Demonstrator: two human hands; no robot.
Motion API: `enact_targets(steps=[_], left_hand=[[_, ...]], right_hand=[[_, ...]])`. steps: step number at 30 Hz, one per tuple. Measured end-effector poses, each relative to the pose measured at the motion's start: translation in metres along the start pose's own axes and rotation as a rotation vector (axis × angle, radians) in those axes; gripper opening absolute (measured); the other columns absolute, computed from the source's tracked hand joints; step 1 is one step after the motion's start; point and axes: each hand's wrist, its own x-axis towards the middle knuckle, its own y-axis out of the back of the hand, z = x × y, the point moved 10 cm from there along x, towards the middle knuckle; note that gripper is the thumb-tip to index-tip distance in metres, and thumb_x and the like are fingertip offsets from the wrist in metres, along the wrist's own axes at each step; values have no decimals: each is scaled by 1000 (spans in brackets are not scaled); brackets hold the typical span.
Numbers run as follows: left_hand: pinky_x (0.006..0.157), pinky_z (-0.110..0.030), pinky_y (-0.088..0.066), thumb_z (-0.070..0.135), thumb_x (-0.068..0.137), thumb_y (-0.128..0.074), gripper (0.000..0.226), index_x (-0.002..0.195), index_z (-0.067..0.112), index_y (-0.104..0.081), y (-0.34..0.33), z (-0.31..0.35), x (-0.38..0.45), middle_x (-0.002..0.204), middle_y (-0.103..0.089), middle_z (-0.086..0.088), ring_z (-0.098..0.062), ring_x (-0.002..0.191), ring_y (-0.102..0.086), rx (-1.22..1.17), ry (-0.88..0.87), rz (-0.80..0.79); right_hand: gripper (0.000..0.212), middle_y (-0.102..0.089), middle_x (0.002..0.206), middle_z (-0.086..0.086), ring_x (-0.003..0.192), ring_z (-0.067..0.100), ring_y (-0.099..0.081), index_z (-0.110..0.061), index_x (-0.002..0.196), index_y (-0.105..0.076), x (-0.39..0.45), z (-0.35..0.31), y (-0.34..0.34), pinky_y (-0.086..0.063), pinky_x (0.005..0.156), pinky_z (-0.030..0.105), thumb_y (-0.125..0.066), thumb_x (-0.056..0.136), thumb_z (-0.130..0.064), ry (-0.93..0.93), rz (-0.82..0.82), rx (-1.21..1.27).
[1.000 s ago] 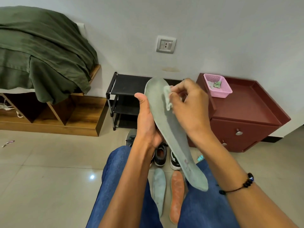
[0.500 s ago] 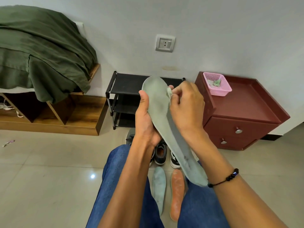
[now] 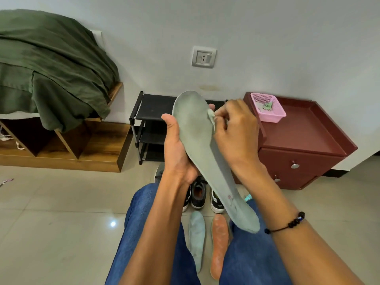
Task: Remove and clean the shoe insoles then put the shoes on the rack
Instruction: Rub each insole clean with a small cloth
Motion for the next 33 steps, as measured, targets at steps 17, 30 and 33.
enact_targets(steps=[17, 30, 33], left_hand=[[78, -36, -48, 75, 84, -18, 82, 90, 11, -70, -5, -4, -1, 90, -59, -13, -25, 83, -57, 58, 8, 58], [103, -43, -33, 73, 85, -26, 90, 142, 5, -34, 1, -11, -2, 121, -50, -20, -33, 116, -44, 0, 72, 61], [74, -30, -52, 71, 87, -10, 80, 134, 20, -50, 2, -7, 0, 92, -61, -10, -21, 86, -58, 48, 41, 70]], right_hand=[[29, -61, 67, -14, 56, 1, -54, -30, 72, -59, -7, -10, -5, -40, 53, 14, -63, 84, -4, -274, -246, 584], [19, -62, 69, -5, 60, 10, -58, -19, 76, -64, -13, -34, -31, -46, 55, 22, -60, 85, -3, -190, -411, 552], [27, -60, 70, -12, 57, 6, -55, -28, 73, -59, 9, -13, -5, -41, 50, 16, -60, 85, -3, -220, -247, 533]])
